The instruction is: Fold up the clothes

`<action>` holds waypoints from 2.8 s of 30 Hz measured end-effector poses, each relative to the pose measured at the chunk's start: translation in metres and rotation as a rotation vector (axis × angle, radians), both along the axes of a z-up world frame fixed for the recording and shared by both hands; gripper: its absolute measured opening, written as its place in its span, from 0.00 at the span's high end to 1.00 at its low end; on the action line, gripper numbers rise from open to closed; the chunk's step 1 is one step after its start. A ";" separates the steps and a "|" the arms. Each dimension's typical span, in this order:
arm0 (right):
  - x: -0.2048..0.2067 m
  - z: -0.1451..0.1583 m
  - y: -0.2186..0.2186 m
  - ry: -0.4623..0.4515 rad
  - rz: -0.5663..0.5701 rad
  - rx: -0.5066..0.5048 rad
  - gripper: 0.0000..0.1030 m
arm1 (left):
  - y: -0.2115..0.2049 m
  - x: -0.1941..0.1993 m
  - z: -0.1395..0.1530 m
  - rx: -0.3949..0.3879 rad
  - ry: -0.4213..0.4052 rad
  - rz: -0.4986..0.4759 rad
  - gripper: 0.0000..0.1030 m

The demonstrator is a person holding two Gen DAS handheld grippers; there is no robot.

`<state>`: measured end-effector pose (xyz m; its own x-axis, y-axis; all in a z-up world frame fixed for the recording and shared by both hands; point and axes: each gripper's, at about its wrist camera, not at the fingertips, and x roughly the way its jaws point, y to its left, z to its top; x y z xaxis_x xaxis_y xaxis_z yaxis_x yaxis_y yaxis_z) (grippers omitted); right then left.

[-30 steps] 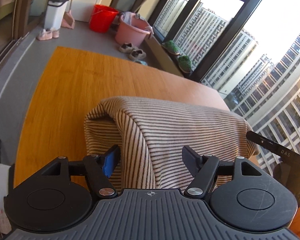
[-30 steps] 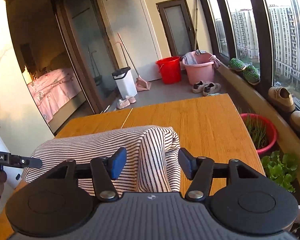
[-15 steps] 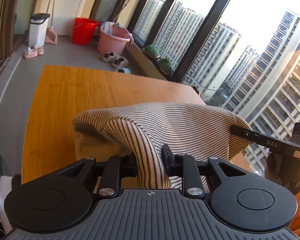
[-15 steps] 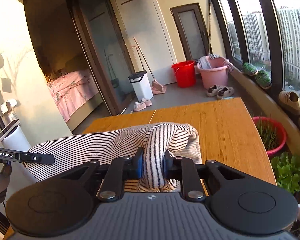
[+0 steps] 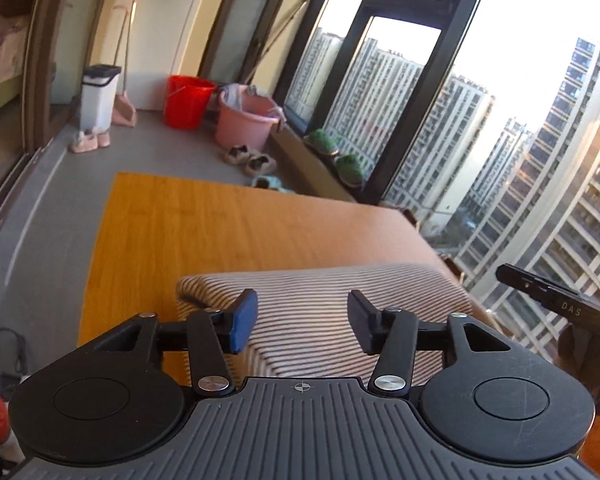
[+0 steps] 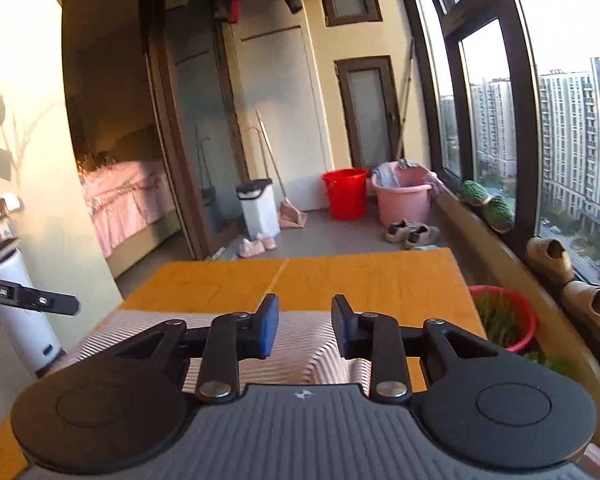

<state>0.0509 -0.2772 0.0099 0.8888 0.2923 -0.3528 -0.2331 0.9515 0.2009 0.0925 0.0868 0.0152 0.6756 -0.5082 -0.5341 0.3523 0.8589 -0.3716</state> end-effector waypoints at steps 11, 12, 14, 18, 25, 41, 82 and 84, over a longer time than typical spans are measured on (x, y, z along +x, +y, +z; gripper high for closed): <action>0.015 -0.064 0.039 0.198 0.079 -0.058 0.61 | -0.051 0.006 -0.062 0.098 0.077 -0.103 0.27; 0.014 -0.064 0.040 0.196 0.078 -0.063 0.61 | -0.052 0.005 -0.062 0.098 0.073 -0.104 0.25; 0.011 -0.064 0.042 0.194 0.076 -0.073 0.61 | -0.053 0.001 -0.063 0.098 0.063 -0.105 0.21; 0.006 -0.064 0.045 0.189 0.073 -0.091 0.59 | -0.054 0.007 -0.064 0.092 0.056 -0.114 0.18; 0.001 -0.062 0.050 0.184 0.059 -0.105 0.56 | -0.047 0.009 -0.061 0.053 0.045 -0.066 0.21; 0.022 -0.065 0.016 0.225 -0.077 -0.075 0.36 | -0.014 0.014 -0.069 0.065 0.079 0.091 0.30; 0.017 -0.023 0.015 0.041 -0.016 -0.119 0.65 | -0.021 0.005 -0.033 0.207 -0.088 0.110 0.57; 0.021 -0.025 0.018 0.044 0.011 -0.115 0.59 | -0.023 0.004 -0.031 0.207 -0.097 0.106 0.54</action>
